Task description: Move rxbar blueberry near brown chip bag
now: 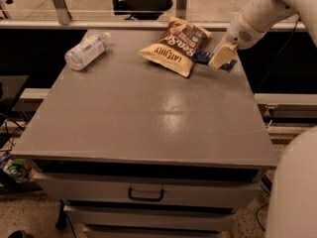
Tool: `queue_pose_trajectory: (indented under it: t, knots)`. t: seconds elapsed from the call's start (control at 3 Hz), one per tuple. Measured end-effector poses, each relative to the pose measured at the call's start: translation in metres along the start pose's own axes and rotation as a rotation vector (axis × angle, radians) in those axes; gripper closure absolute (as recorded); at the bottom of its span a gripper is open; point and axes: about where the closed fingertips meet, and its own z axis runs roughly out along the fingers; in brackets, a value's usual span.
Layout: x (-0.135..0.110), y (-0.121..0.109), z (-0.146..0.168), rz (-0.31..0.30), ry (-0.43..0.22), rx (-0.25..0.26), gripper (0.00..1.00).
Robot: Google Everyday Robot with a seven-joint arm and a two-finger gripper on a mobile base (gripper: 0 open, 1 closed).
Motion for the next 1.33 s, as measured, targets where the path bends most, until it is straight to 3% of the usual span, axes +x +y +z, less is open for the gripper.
queue_pose_trajectory:
  t: [0.33,0.67,1.33]
  knots:
    - [-0.006,-0.019,0.01,0.004,-0.009,0.029,0.82]
    - [-0.005,-0.033,0.016,0.022,-0.013,0.045,0.5]
    - [-0.003,-0.035,0.022,0.033,-0.026,0.034,0.04]
